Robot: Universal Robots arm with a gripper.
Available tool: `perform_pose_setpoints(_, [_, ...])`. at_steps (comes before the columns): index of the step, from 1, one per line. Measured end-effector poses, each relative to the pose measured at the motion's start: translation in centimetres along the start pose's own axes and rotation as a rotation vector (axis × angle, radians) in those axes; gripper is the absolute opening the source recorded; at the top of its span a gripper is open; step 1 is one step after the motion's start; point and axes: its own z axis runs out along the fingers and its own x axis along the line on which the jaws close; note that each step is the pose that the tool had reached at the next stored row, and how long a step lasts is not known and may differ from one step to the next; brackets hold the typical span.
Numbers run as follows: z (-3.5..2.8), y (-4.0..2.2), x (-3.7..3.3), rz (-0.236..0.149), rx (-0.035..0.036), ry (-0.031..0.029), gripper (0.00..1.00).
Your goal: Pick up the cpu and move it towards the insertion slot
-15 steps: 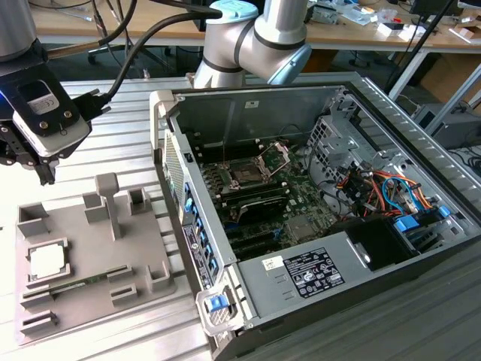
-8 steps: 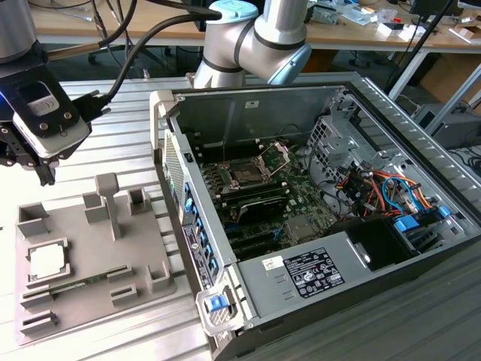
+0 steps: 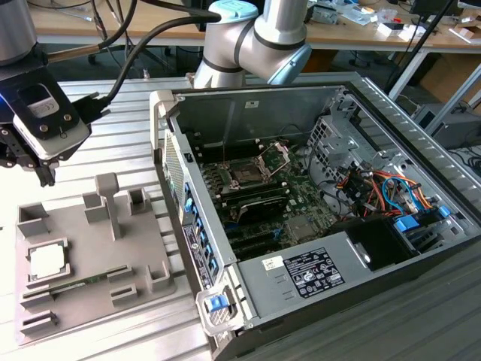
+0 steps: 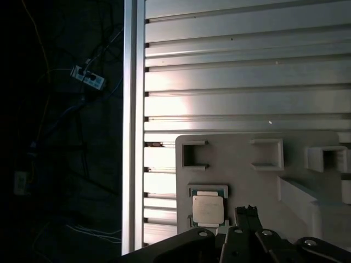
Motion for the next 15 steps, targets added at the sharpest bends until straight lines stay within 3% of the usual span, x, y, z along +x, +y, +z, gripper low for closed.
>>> perform_pose_setpoints(15, [0.39,-0.01,0.16,0.000,0.0000,0.0000,0.11])
